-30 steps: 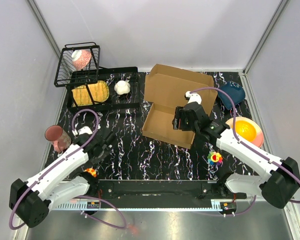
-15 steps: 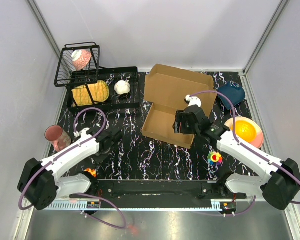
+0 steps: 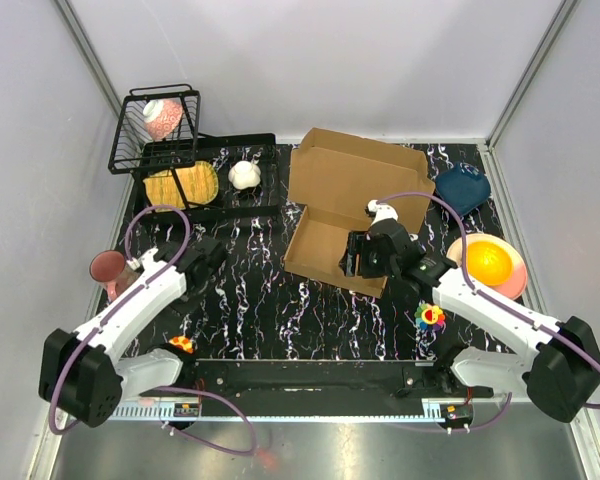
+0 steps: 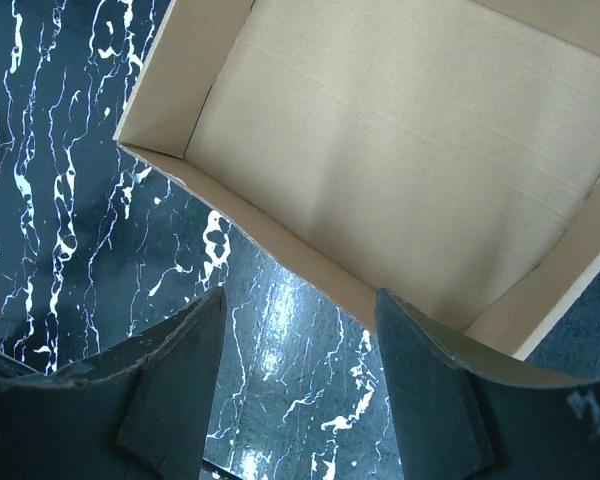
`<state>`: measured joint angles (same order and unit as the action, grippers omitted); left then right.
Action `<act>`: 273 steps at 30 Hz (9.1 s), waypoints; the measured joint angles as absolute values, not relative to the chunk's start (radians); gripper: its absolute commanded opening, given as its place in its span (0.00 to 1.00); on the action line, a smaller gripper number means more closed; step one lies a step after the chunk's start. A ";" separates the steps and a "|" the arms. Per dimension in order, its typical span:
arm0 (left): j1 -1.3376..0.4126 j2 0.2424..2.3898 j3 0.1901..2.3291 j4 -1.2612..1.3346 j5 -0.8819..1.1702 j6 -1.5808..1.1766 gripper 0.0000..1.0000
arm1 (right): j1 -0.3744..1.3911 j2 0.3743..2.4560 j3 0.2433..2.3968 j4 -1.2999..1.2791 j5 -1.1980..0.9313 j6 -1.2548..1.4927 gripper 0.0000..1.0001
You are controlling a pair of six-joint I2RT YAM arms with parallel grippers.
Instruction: Fold the paper box
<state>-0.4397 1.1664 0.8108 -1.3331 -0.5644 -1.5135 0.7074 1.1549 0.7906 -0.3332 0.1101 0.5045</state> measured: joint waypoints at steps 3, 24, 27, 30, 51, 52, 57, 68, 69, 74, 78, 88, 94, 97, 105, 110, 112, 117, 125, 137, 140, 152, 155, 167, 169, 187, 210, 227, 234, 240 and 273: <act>-0.437 1.119 0.806 -1.345 -0.559 -1.489 0.82 | 0.707 1.155 0.791 -0.329 0.110 0.503 0.68; -0.721 1.111 0.819 -0.973 -0.518 -1.279 0.80 | 0.488 0.864 0.872 -0.898 0.448 0.839 0.67; -0.751 1.114 0.819 -0.932 -0.511 -1.273 0.81 | 0.452 0.861 0.778 -0.936 0.410 0.960 0.67; -0.775 1.100 0.809 -0.894 -0.502 -1.274 0.81 | 0.438 0.879 0.668 -0.963 0.361 1.100 0.67; -0.815 0.917 0.625 -0.767 -0.421 -1.283 0.82 | 0.411 1.216 0.664 -1.081 0.479 1.473 0.52; -0.816 0.911 0.623 -0.766 -0.421 -1.283 0.82 | 0.407 1.216 0.664 -1.082 0.487 1.477 0.51; -0.817 0.889 0.611 -0.758 -0.419 -1.283 0.82 | 0.394 1.222 0.664 -1.072 0.510 1.482 0.57; -0.832 0.899 0.581 -0.741 -0.406 -1.293 0.82 | 0.390 1.346 0.679 -1.010 0.512 1.462 0.55; -0.833 0.901 0.581 -0.739 -0.406 -1.293 0.82 | 0.390 1.346 0.680 -1.006 0.512 1.462 0.53; -0.838 0.913 0.581 -0.738 -0.406 -1.292 0.82 | 0.390 1.346 0.680 -0.988 0.512 1.459 0.35; -0.839 0.935 0.581 -0.735 -0.406 -1.292 0.82 | 0.390 1.341 0.680 -0.986 0.512 1.450 0.24; -0.854 0.972 0.581 -0.719 -0.404 -1.294 0.82 | 0.390 1.335 0.678 -0.980 0.513 1.434 0.13; -0.855 0.972 0.581 -0.712 -0.404 -1.302 0.82 | 0.390 1.228 0.669 -0.992 0.513 1.412 0.14; -0.854 0.980 0.581 -0.711 -0.404 -1.303 0.82 | 0.390 1.138 0.669 -1.014 0.513 1.391 0.15; -0.855 1.017 0.590 -0.711 -0.405 -1.302 0.82 | 0.390 0.932 0.752 -1.121 0.499 1.317 0.17; -0.855 1.043 0.625 -0.715 -0.409 -1.302 0.82 | 0.397 0.881 0.916 -1.150 0.463 1.245 0.17; -0.856 1.056 0.641 -0.715 -0.412 -1.302 0.82 | 0.414 0.907 0.984 -1.147 0.455 1.224 0.17; -0.856 1.077 0.678 -0.733 -0.425 -1.303 0.82 | 0.593 1.109 1.184 -1.113 0.461 1.177 0.19; -0.856 1.068 0.696 -0.787 -0.453 -1.316 0.82 | 0.661 1.553 1.396 -0.917 0.442 1.024 0.19; -0.856 0.990 0.695 -0.871 -0.505 -1.337 0.83 | 0.659 1.860 1.496 -0.804 0.439 0.897 0.43; -0.856 0.991 0.694 -0.875 -0.506 -1.336 0.83 | 0.658 1.877 1.496 -0.796 0.439 0.886 0.50; -0.856 1.055 0.694 -0.867 -0.507 -1.336 0.84 | 0.658 1.840 1.493 -0.779 0.451 0.857 0.61; -0.856 1.058 0.697 -0.867 -0.513 -1.333 0.86 | 0.667 1.781 1.483 -0.781 0.455 0.838 0.60; -0.704 1.123 0.960 -0.713 -0.517 -1.040 0.99 | 0.725 1.107 1.338 -0.791 0.644 0.622 0.64; -0.647 1.116 0.973 -0.618 -0.476 -0.954 0.99 | 0.719 1.024 1.292 -0.796 0.693 0.597 0.69; -0.289 1.371 1.076 0.185 0.303 -0.375 0.96 | 0.583 0.830 1.111 -0.768 0.710 0.497 0.78; -0.205 1.853 1.542 0.032 0.718 -0.031 0.87 | 0.516 0.824 1.126 -0.759 0.422 0.493 0.79; -0.265 2.053 1.640 0.003 0.803 0.012 0.72 | 0.516 0.752 1.125 -0.810 0.373 0.515 0.79; -0.270 2.053 1.674 0.027 0.815 -0.001 0.49 | 0.516 0.753 1.100 -0.809 0.372 0.521 0.79; -0.270 2.053 1.677 0.032 0.822 -0.001 0.32 | 0.516 0.753 1.081 -0.810 0.372 0.525 0.79; -0.308 1.847 1.403 0.098 0.770 0.030 0.31 | 0.516 0.832 1.119 -0.757 0.514 0.419 0.83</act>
